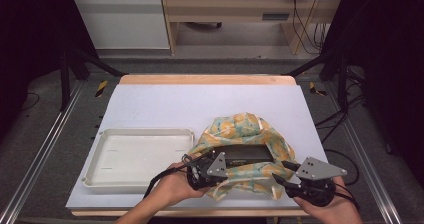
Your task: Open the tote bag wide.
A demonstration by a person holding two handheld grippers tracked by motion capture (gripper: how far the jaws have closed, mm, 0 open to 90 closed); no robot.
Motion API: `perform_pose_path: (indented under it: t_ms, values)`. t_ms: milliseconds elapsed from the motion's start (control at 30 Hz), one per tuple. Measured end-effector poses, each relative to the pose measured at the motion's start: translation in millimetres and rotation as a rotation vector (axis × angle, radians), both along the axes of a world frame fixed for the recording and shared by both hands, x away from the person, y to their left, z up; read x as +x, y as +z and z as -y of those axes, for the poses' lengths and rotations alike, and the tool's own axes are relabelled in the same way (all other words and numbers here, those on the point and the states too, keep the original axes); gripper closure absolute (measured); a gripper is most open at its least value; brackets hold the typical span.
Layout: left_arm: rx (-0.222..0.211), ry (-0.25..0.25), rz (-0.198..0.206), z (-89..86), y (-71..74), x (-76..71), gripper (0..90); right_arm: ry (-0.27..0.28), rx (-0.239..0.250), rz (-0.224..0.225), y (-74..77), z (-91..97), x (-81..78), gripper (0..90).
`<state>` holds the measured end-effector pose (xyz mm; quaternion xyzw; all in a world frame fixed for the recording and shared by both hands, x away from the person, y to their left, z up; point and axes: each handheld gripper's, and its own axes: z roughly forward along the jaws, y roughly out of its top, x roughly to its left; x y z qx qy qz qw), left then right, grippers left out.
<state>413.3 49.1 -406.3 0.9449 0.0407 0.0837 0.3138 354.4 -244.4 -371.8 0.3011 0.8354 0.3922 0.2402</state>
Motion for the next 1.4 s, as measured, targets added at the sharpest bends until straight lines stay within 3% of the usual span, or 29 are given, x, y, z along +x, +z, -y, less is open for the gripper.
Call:
perform_pose_path:
  t_ms: [167, 233, 267, 300, 367, 400, 467, 500, 567, 633, 667, 700, 733, 800, 833, 867, 1067, 1267, 1400]
  values:
    - [0.000, -0.006, -0.008, 0.3, -3.2, -4.3, 90.0, -0.035, -0.017, 0.009, 9.3, 2.9, 10.7, 45.1]
    - [-0.001, -0.008, -0.006, 0.1, -3.5, -6.4, 90.0, -0.070, -0.035, 0.010, 10.4, 3.5, 23.4, 41.7]
    - [0.001, -0.012, -0.002, -0.2, -3.4, -7.2, 90.0, -0.113, -0.055, 0.004, 8.9, 3.7, 39.2, 38.8]
    - [0.004, -0.011, 0.001, -0.5, -3.0, -8.3, 90.0, -0.113, -0.055, 0.004, 8.9, 3.7, 39.2, 38.8]
    - [-0.005, -0.014, 0.000, -1.7, -2.6, -10.2, 90.0, -0.166, -0.077, -0.037, 3.2, 3.9, 65.3, 35.3]
    - [-0.006, -0.014, 0.001, -2.4, -2.2, -11.1, 90.0, -0.166, -0.077, -0.037, 3.2, 3.9, 65.3, 35.3]
    - [-0.012, -0.014, 0.002, -3.1, -1.9, -12.9, 90.0, -0.191, -0.100, -0.095, -6.2, 0.8, 89.9, 33.6]
    - [-0.015, -0.013, 0.005, -3.1, -1.8, -13.3, 90.0, -0.191, -0.100, -0.095, -6.2, 0.8, 89.9, 33.6]
    - [-0.024, -0.018, 0.005, -3.2, -1.2, -15.4, 90.0, -0.217, -0.127, -0.141, -15.6, -3.0, 105.9, 33.5]
    - [-0.024, -0.021, 0.001, -3.3, -1.0, -16.5, 90.0, -0.225, -0.138, -0.163, -18.7, -4.1, 109.9, 36.7]
    - [-0.024, -0.029, -0.006, -4.2, -0.9, -18.8, 90.0, -0.228, -0.177, -0.182, -23.9, -5.4, 113.7, 52.4]
    - [-0.024, -0.029, -0.006, -4.2, -0.9, -18.8, 90.0, -0.228, -0.177, -0.182, -23.9, -5.4, 113.7, 52.4]
    - [-0.023, -0.034, -0.008, -4.9, -1.3, -20.9, 90.0, -0.239, -0.205, -0.204, -26.1, -4.2, 113.9, 67.4]
    - [-0.024, -0.035, -0.007, -4.8, -2.1, -21.7, 90.0, -0.248, -0.229, -0.219, -27.7, -0.6, 114.0, 79.0]
    - [-0.017, -0.038, -0.010, -4.4, -2.8, -22.1, 90.0, -0.248, -0.229, -0.219, -27.7, -0.6, 114.0, 79.0]
    - [-0.017, -0.039, -0.010, -3.3, -5.3, -22.9, 90.0, -0.262, -0.250, -0.237, -30.0, 4.3, 114.7, 87.2]
    - [0.001, -0.046, -0.016, -1.8, -12.8, -24.2, 90.0, -0.324, -0.262, -0.273, -42.1, 24.9, 122.3, 89.2]
    - [0.032, -0.053, -0.031, -4.0, -18.3, -23.5, 90.0, -0.352, -0.257, -0.279, -53.4, 34.7, 129.3, 89.5]
    - [0.045, -0.053, -0.034, -7.7, -21.0, -24.0, 90.0, -0.373, -0.232, -0.291, -59.1, 43.0, 132.4, 89.6]
